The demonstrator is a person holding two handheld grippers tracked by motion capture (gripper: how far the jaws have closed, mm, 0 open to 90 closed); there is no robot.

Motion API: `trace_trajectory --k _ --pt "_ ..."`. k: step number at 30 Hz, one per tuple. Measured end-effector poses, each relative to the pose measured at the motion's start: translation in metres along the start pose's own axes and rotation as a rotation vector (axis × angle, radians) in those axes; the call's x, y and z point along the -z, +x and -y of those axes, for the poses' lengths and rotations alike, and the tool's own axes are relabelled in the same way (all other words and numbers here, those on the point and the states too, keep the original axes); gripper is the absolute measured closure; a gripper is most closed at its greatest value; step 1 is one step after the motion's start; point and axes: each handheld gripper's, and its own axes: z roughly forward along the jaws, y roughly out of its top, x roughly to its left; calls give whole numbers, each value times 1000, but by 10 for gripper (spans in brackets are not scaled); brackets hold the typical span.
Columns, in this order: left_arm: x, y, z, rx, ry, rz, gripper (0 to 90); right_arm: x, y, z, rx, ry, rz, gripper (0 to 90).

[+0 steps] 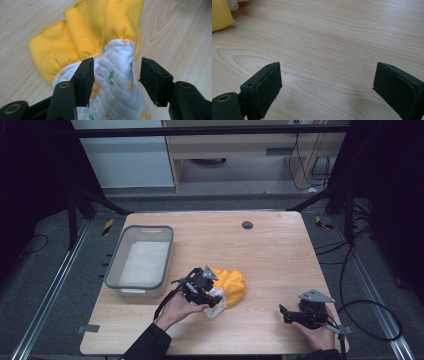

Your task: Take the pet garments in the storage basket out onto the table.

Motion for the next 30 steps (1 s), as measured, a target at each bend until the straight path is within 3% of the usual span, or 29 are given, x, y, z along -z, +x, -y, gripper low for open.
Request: trace_trajectory --k 6,12,18,30 --pt "11 0 8 17 -77 -19 317 0 0 0 0 0 0 79" --pt "24 3 21 49 -147 -33 253 0 0 0 -5 2 1 76" --pt "35 8 37 89 -193 -62 236 0 0 0 -4 0 3 74" --pt "50 13 80 151 -239 -132 232 0 0 1 1 -3 6 68"
